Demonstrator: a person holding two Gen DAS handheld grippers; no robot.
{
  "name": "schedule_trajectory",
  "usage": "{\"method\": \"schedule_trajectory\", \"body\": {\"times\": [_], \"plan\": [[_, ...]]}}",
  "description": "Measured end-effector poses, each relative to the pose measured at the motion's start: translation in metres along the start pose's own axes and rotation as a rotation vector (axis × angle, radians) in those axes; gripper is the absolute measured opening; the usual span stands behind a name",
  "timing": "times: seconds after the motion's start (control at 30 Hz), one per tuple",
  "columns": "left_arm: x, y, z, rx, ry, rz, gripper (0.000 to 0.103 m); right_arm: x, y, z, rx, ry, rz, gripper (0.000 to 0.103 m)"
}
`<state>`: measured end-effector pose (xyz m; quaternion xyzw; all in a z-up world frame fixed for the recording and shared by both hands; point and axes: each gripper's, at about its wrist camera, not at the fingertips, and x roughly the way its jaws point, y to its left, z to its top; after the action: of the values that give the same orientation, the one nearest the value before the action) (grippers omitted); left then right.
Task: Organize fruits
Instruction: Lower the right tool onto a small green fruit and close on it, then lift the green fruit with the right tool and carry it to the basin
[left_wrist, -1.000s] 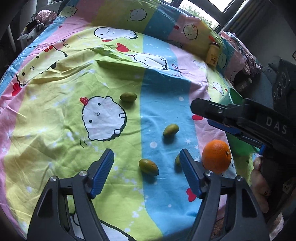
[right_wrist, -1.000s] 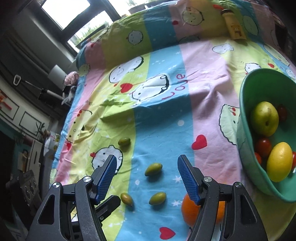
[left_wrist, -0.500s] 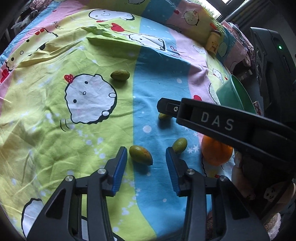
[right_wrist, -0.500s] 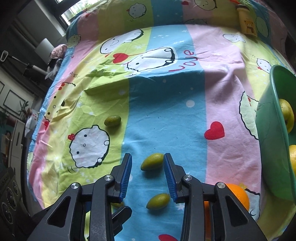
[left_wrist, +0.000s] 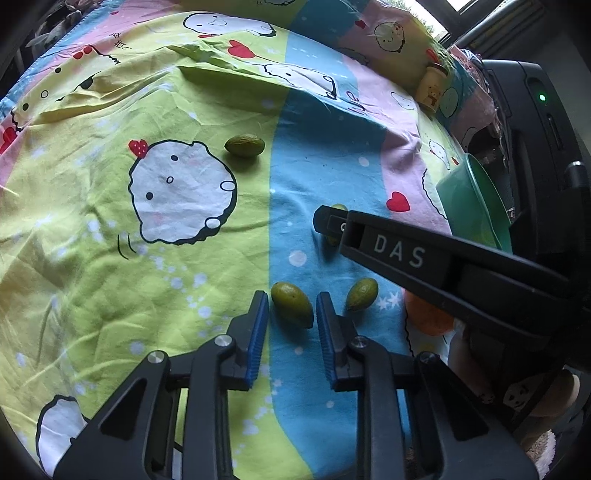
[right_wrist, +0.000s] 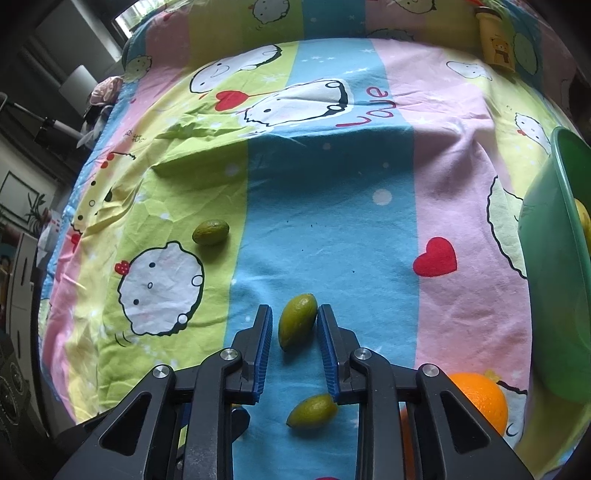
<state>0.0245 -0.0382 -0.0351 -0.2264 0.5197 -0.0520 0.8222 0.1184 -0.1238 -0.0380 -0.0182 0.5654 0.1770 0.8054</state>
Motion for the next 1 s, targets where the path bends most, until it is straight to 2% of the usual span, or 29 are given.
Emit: {"method": "schedule_trajectory", "body": {"times": [0.1, 0.47, 0.7, 1.0], "plan": [[0.000, 0.001, 0.000, -0.004, -0.004, -0.001, 0.021, 0.001, 0.001, 0.000, -0.004, -0.003, 0.002, 0.021], [0.002, -0.003, 0.001, -0.002, -0.018, -0.006, 0.022, -0.005, -0.004, 0.000, 0.018, -0.024, 0.034, 0.021], [-0.006, -0.006, 0.002, 0.007, -0.056, -0.011, 0.022, -0.015, -0.010, 0.000, 0.039, -0.050, 0.059, 0.021], [-0.018, -0.020, 0.003, 0.057, -0.120, 0.022, 0.022, -0.035, -0.022, 0.000, 0.074, -0.109, 0.101, 0.021]]}}
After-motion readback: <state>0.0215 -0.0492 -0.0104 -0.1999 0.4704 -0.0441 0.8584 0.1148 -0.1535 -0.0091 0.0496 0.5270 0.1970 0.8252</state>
